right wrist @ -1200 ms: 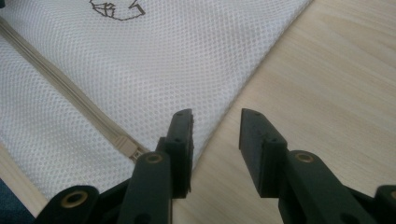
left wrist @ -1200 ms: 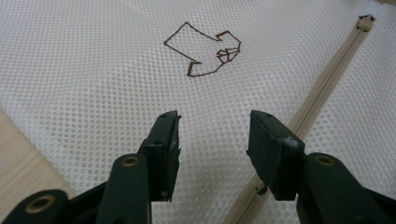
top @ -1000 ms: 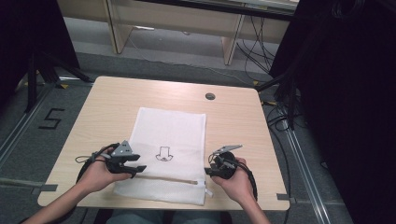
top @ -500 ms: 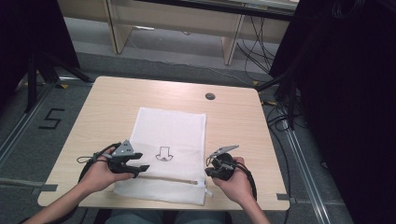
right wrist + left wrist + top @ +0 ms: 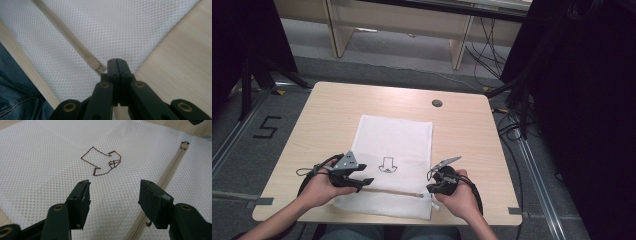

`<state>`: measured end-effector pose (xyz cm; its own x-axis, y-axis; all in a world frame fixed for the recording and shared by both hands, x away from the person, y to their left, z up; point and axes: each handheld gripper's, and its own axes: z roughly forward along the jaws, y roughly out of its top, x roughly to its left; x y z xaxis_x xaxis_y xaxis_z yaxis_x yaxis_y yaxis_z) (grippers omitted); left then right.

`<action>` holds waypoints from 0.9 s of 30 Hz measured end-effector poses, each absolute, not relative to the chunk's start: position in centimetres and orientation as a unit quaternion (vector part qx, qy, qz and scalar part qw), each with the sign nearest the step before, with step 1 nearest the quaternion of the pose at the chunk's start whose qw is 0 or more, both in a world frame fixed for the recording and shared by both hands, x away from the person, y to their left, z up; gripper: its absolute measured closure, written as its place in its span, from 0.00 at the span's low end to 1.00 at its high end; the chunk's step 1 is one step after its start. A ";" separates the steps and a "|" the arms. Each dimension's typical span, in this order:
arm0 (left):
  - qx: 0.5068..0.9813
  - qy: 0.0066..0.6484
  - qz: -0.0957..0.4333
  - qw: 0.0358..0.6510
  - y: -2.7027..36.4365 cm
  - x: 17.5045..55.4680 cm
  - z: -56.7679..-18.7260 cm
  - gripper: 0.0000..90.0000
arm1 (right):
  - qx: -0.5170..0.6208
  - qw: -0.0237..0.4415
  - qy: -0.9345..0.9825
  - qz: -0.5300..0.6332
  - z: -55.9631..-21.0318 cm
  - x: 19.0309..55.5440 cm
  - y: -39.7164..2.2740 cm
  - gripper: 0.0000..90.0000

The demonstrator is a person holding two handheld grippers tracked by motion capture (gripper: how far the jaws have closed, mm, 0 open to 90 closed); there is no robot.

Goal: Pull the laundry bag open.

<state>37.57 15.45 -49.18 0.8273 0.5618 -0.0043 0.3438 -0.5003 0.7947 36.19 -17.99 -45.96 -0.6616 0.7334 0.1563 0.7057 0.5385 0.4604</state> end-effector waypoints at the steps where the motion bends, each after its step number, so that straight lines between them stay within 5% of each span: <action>1: 0.860 0.269 0.118 0.418 15.4 37.5 -49.2 0.46 | 0.418 0.022 0.876 0.239 -46.1 36.1 -17.9 1.00; 27: 0.866 0.210 0.100 0.443 10.9 36.5 -49.1 0.51 | 0.396 0.004 0.894 0.210 -48.3 36.6 -17.1 1.00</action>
<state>36.49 10.94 -49.14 0.8923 0.4513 -0.0132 0.2749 -0.5199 0.8088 36.60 -17.09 -48.29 -0.6858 0.7102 0.1591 0.7068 0.5978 0.3782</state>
